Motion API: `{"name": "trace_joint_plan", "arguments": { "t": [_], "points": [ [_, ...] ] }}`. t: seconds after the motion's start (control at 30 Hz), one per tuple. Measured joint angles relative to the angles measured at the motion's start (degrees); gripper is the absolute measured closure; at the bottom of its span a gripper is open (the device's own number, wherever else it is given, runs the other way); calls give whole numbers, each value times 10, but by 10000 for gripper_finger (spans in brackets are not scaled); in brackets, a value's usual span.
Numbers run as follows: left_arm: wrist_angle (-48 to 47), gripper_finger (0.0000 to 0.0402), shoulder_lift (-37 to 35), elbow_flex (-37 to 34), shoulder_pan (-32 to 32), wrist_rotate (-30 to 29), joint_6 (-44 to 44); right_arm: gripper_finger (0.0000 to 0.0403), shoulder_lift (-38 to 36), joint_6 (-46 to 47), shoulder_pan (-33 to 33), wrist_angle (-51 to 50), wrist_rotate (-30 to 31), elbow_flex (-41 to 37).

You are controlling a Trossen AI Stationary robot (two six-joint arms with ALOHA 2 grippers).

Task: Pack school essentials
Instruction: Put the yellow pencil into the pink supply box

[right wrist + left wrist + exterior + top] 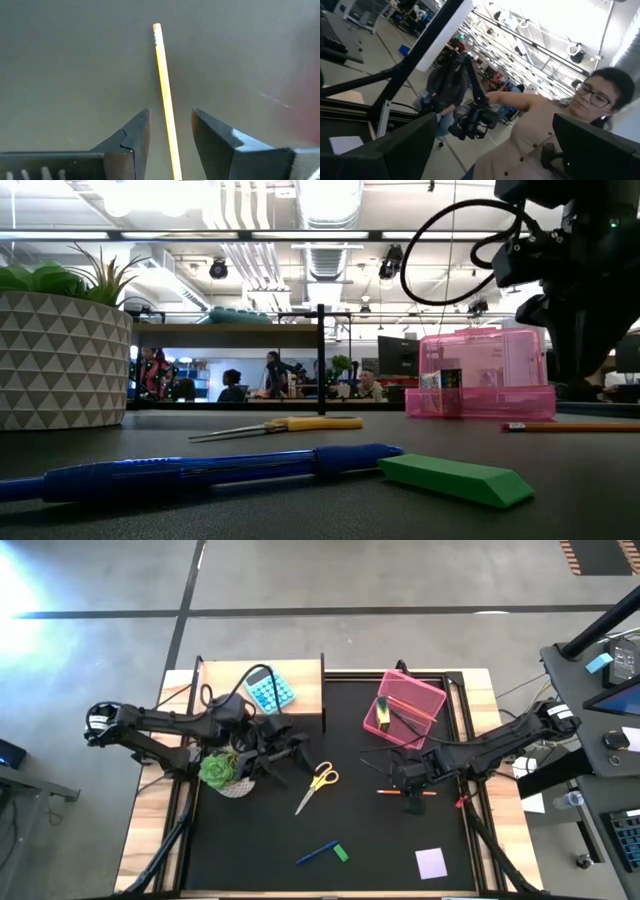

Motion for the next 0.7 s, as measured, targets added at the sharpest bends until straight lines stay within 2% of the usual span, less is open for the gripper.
{"name": "trace_joint_plan", "arguments": {
  "t": [0.23,0.7],
  "points": [
    [0,22,0,0,-21,-1,6,271,0,5,0,29,0,-32],
    [0,22,0,0,-22,-3,5,271,1,15,0,64,-14,-65]
  ]
}}
